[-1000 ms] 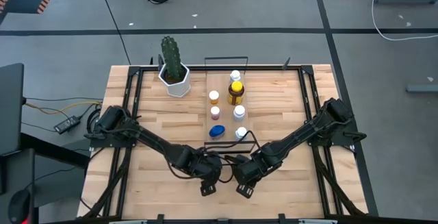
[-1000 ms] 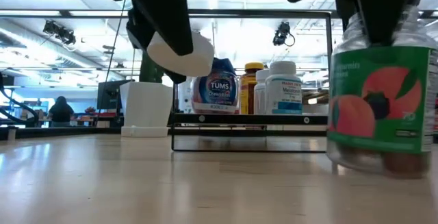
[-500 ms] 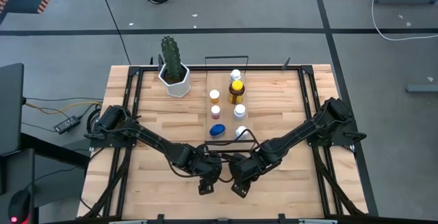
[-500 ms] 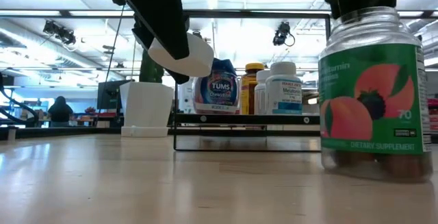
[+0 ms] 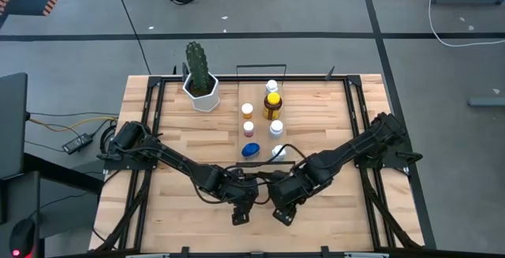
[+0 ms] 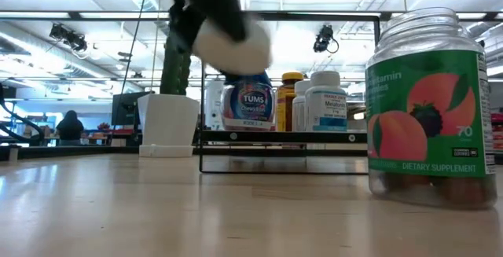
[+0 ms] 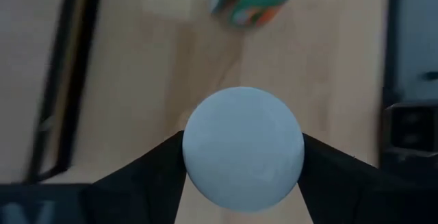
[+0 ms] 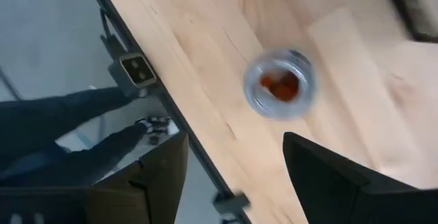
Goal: Pick and place medicine bottles onto shelf by color
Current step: Close the lid of the green medicine bottle
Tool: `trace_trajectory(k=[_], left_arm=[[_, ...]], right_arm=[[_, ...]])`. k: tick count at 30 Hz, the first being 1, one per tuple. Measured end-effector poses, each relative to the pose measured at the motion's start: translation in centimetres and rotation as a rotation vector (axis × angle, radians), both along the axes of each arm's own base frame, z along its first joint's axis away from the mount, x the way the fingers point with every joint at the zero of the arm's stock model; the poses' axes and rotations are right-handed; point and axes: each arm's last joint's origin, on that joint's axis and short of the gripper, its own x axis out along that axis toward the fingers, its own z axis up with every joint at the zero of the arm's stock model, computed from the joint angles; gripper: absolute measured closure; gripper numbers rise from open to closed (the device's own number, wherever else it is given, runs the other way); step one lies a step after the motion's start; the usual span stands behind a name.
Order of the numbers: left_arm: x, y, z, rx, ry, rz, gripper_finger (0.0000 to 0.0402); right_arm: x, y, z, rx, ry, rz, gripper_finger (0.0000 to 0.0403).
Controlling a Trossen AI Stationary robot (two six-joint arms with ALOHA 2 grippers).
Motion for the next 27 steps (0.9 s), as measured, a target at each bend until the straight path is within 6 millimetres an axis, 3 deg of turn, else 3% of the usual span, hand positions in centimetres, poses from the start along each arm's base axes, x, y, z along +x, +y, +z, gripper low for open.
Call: trace_trajectory(k=[7,11,15,20,23,27], left_arm=[[1.9,-0.8,1.6,-0.164,-0.220,-0.004,0.0156],[3.0,-0.6,3.2,-0.211,-0.337,0.033,0.0159],[4.1,0.7,5.4,-0.136,-0.416,0.059,0.0157],[4.7,2.1,8.9,0.010,-0.458,0.064,0.0160],[4.8,2.9,9.2,0.055,-0.418,0.064,0.0161],[4.9,3.2,9.4,0.058,-0.419,0.071,0.0154]], right_arm=[[-3.3,0.0,6.3,-0.134,0.004,0.096,0.0157],[-4.8,0.6,7.9,-0.181,-0.044,0.183,0.0157],[-6.2,2.2,7.4,-0.204,-0.031,0.241,0.0157],[-7.6,4.1,5.3,-0.263,0.024,0.310,0.0158],[-8.7,4.8,4.7,-0.277,0.051,0.289,0.0158],[-11.2,5.0,5.3,-0.288,0.028,0.195,0.0158]])
